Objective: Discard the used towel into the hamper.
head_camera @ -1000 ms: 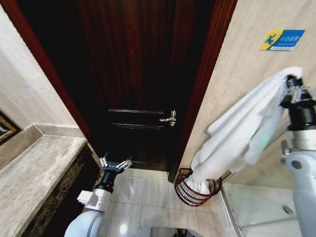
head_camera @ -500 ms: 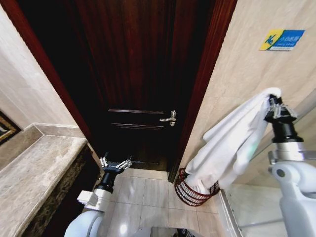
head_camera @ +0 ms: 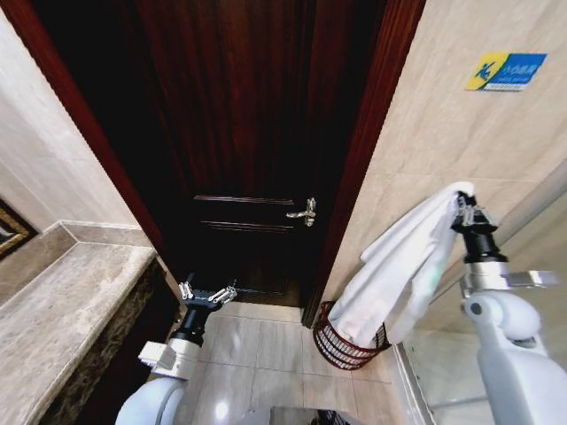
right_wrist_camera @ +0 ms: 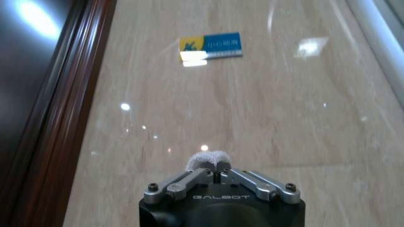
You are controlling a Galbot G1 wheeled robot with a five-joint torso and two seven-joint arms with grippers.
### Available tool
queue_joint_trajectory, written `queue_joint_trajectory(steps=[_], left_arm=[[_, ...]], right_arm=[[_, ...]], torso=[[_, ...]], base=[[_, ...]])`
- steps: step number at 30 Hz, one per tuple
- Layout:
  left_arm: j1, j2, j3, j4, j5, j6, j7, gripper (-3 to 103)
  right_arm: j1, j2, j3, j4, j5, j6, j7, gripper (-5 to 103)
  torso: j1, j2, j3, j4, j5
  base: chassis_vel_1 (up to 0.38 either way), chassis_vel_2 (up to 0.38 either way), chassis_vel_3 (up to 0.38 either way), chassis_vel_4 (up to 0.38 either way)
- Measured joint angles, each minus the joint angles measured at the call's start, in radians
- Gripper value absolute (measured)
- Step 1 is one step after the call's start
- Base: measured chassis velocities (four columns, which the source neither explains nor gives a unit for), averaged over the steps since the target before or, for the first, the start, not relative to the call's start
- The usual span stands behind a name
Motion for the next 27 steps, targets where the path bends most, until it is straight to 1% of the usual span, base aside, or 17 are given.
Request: queue_joint_trajectory(steps=[5,7,9,15,17,22,27], left_arm=[[0.0,0.0,0.0,0.0,0.0,0.0,0.0,99],[0.0,0.0,0.0,0.0,0.0,0.0,0.0,99],[0.0,0.0,0.0,0.0,0.0,0.0,0.0,99],[0.0,0.0,0.0,0.0,0.0,0.0,0.0,99],[0.0,0.0,0.0,0.0,0.0,0.0,0.0,99],[0.0,0.0,0.0,0.0,0.0,0.0,0.0,99],[0.0,0.0,0.0,0.0,0.0,0.0,0.0,99]], right_arm=[[-0.002,0.018,-0.015,-0.015,-0.014,0.01,-0.002,1],[-0.009,0.032,-0.025,-0.022,-0.021,0.014,-0.003,1],[-0.011,0.036,-0.029,-0.022,-0.022,0.014,-0.003,1],[-0.018,0.072,-0.078,-0.002,-0.041,0.015,0.0,1],[-0.016,0.077,-0.088,-0.006,-0.044,0.016,0.001,1],[-0.001,0.082,-0.1,-0.059,-0.045,0.027,0.007,1],[-0.015,0.083,-0.076,-0.136,-0.045,0.053,0.004,1]], torso=[[0.0,0.0,0.0,0.0,-0.0005],[0.0,0.0,0.0,0.0,0.0004],[0.0,0.0,0.0,-0.0001,0.0001],[0.0,0.0,0.0,-0.0001,-0.0006],[0.0,0.0,0.0,0.0,0.0],[0.0,0.0,0.0,0.0001,-0.0001],[0.0,0.0,0.0,-0.0002,0.0]], base=[[0.0,0.0,0.0,0.0],[0.0,0.0,0.0,0.0],[0.0,0.0,0.0,0.0],[0.0,0.0,0.0,0.0],[0.0,0.0,0.0,0.0],[0.0,0.0,0.0,0.0],[0.0,0.0,0.0,0.0]])
